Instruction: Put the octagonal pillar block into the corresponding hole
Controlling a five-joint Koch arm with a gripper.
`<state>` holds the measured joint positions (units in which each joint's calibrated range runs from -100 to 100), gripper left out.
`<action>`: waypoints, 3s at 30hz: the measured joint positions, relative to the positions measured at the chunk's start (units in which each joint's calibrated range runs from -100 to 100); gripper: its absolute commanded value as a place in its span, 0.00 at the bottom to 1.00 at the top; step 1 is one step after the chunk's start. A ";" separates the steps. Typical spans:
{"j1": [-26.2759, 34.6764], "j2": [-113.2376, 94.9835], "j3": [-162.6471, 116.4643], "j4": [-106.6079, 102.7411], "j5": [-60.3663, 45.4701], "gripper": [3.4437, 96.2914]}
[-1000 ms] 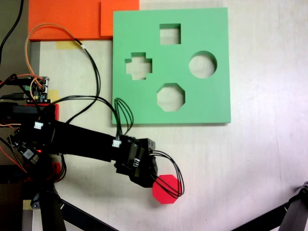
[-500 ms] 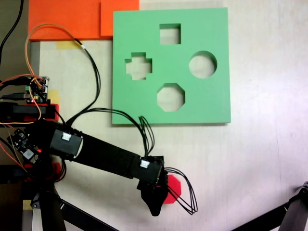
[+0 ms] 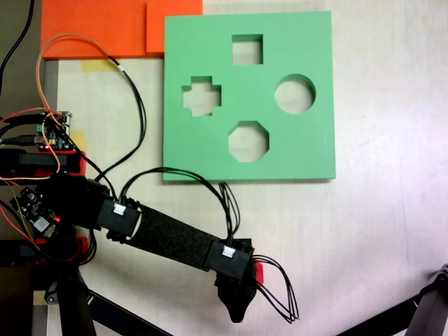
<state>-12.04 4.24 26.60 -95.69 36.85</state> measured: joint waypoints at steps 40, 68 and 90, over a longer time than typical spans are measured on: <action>4.00 -20.11 0.69 -1.47 7.52 0.31; 26.47 -15.05 10.39 -2.74 25.93 0.31; 27.59 -3.97 10.49 -2.74 28.47 0.31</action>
<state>15.56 0.27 37.09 -98.43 65.32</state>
